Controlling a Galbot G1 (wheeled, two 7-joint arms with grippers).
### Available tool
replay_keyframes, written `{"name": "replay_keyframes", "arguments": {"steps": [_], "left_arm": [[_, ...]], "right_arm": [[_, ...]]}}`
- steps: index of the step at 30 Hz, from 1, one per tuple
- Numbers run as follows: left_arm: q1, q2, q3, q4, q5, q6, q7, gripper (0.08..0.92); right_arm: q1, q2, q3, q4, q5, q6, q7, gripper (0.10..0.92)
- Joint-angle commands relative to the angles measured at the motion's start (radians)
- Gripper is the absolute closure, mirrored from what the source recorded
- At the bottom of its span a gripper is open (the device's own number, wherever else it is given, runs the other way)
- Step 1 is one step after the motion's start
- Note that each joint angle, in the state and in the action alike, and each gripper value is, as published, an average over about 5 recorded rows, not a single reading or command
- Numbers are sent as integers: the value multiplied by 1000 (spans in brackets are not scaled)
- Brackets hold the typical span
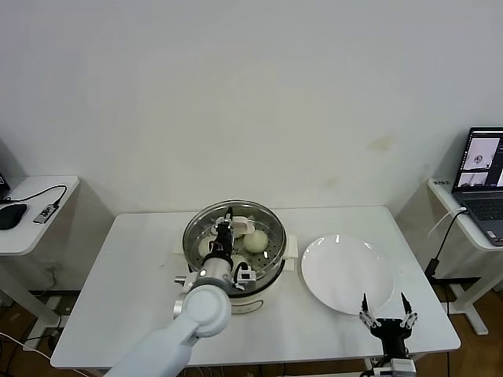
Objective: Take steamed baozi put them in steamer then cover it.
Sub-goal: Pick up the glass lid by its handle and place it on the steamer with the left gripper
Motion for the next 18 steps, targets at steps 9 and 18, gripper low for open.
{"name": "replay_keyframes", "arguments": {"steps": [9, 18], "left_arm": [[2, -39, -2, 43, 37, -5, 2, 860], [14, -37, -7, 44, 41, -6, 1, 860]], "right_arm": [[-1, 0, -12, -21, -22, 0, -1, 203], [1, -2, -13, -24, -21, 2, -1, 203]]}}
